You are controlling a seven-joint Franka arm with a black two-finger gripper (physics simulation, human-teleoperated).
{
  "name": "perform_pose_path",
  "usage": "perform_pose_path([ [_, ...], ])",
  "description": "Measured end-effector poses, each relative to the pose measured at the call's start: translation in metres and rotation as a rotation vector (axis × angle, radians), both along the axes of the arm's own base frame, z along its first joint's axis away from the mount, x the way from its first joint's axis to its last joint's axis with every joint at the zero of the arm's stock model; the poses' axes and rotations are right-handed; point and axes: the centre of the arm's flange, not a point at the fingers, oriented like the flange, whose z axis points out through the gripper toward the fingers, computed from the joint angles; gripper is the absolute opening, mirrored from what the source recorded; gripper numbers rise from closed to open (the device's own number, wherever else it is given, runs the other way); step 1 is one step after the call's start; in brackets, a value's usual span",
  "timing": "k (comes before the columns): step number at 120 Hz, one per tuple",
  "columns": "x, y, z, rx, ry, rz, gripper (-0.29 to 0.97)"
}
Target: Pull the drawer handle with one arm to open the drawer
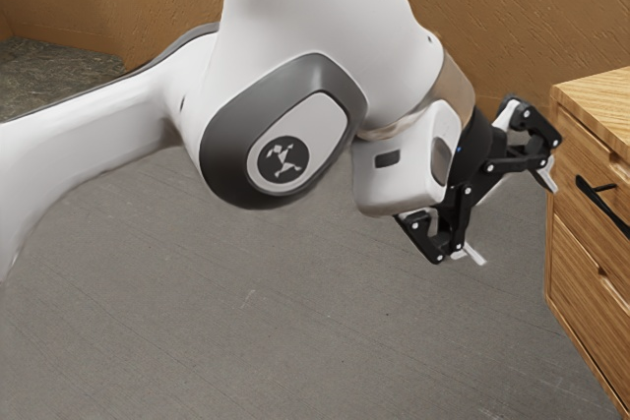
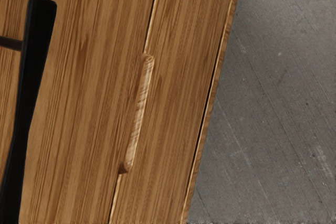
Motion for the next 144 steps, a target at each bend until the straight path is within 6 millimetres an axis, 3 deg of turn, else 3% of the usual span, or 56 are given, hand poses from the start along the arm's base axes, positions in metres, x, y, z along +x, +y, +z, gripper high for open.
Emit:
perform_pose_path([
  [34, 0.013, 0.002, -0.004, 0.023, 0.003, -0.028, 0.68],
  [43, 0.013, -0.015, -0.006, 0.024, 0.001, -0.060, 0.68],
  [57, -0.009, -0.058, -0.007, 0.028, -0.002, -0.149, 0.68],
  [65, -0.015, -0.068, -0.007, 0.030, -0.003, -0.172, 0.68],
  [98, 0.015, -0.014, -0.004, 0.035, -0.006, -0.087, 0.68],
  [144, 0.014, -0.022, -0.001, 0.037, -0.016, -0.111, 0.68],
])
